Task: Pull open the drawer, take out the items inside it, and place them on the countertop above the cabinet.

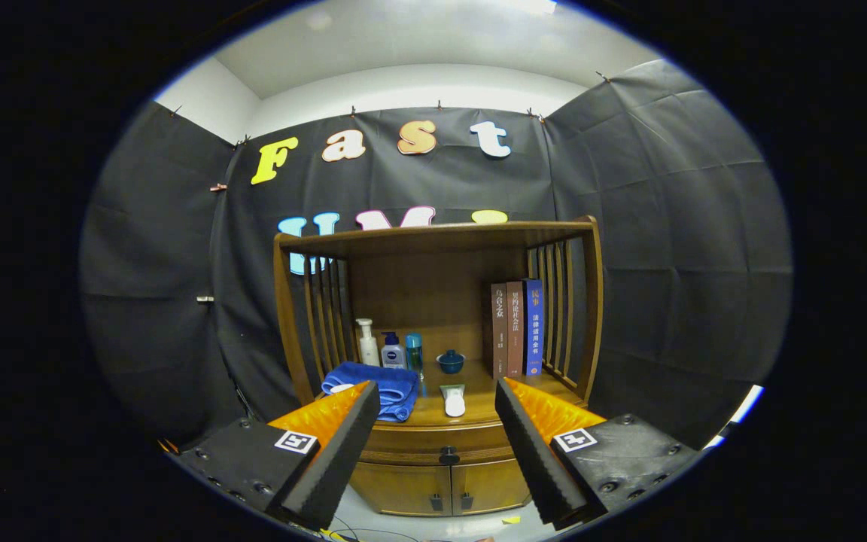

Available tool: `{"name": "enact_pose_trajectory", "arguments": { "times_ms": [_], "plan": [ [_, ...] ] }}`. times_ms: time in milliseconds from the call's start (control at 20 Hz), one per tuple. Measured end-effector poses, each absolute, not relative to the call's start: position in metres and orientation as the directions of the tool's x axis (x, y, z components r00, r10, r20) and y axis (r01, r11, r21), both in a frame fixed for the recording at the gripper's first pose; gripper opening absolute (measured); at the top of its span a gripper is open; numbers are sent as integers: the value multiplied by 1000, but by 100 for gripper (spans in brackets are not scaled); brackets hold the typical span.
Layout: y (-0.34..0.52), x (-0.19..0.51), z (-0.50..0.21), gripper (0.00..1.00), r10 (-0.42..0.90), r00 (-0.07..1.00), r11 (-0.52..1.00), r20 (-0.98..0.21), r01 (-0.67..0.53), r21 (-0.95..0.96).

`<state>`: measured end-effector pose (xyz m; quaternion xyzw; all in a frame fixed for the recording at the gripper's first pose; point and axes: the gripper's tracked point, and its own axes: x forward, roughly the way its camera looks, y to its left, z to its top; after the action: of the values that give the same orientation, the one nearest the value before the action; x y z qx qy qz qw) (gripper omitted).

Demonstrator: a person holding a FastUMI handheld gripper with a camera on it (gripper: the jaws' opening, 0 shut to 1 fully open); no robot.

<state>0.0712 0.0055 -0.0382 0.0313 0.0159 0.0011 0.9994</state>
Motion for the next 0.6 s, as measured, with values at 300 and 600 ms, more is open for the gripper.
{"name": "enact_pose_trajectory", "arguments": {
  "times_ms": [300,600],
  "plan": [
    [20,43,9,98,26,1000,997,-17,-25,74],
    [20,15,6,98,55,998,998,6,-55,30]
  ]
}}
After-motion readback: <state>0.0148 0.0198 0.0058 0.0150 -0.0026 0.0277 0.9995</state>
